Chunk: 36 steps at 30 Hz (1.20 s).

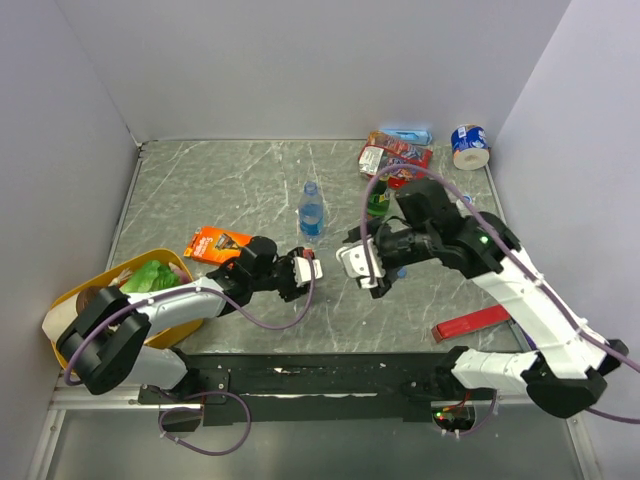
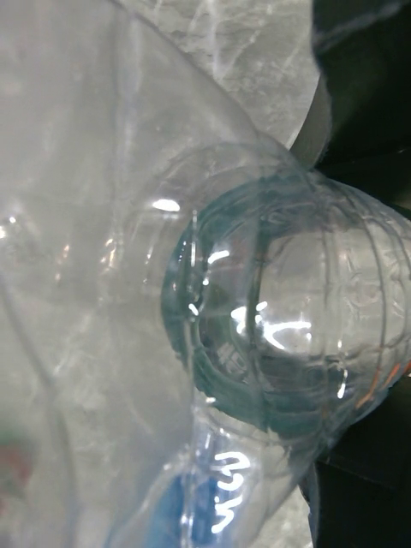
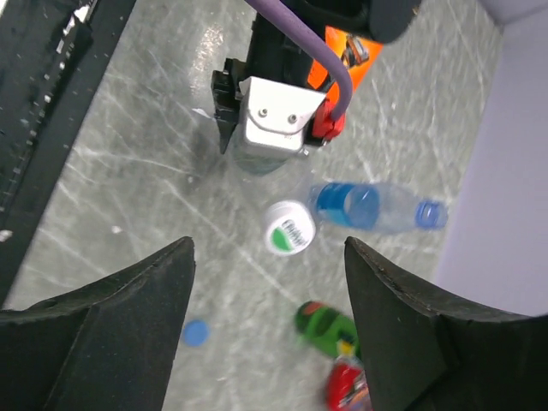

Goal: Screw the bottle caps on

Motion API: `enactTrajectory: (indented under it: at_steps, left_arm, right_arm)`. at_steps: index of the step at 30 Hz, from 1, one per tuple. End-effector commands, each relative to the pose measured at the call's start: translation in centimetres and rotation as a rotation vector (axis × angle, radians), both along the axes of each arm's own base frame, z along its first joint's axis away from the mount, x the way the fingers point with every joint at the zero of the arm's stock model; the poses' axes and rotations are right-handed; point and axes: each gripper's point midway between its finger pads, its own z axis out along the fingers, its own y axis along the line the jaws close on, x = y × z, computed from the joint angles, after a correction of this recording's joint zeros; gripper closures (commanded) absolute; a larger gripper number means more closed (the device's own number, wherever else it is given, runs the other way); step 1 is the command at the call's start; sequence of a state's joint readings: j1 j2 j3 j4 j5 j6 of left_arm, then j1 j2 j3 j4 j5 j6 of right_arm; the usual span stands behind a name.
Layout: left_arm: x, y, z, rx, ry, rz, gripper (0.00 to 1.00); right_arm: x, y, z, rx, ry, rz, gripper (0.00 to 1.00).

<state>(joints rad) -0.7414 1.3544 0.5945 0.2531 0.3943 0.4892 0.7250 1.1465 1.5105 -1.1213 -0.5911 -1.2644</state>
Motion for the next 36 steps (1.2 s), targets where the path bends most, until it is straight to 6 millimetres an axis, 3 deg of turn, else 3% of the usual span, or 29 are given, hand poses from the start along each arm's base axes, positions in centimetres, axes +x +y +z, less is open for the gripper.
enactTrajectory:
  at_steps: [1, 14, 29, 30, 34, 36]
  left_arm:
    - [-0.4, -0.5, 2.0, -0.025, -0.099, -0.107, 0.99]
    - [-0.3, -0.9, 2.8, -0.052, -0.125, -0.129, 0.99]
    - [0.2, -1.2, 3.4, -0.076, -0.132, -0.113, 0.99]
    - [0.2, -1.2, 3.4, -0.077, -0.132, -0.111, 0.99]
    - [1.5, -1.2, 4.2, -0.096, -0.152, -0.050, 0.99]
    - [2.9, -1.3, 4.9, -0.125, -0.119, 0.044, 0.99]
  right_arm:
    - [0.9, 1.7, -1.1, -0.018, -0.083, 0.100, 0.25]
    - [1.2, 2.3, -3.0, -0.068, -0.044, 0.124, 0.44]
    - [1.7, 2.2, -4.8, -0.103, 0.011, 0.080, 0.54]
    - [1.8, 2.2, -5.0, -0.107, 0.018, 0.072, 0.57]
    - [2.7, 2.6, -5.4, -0.114, 0.141, -0.036, 0.84]
    - [3.9, 3.2, -4.0, -0.070, 0.204, -0.117, 0.93]
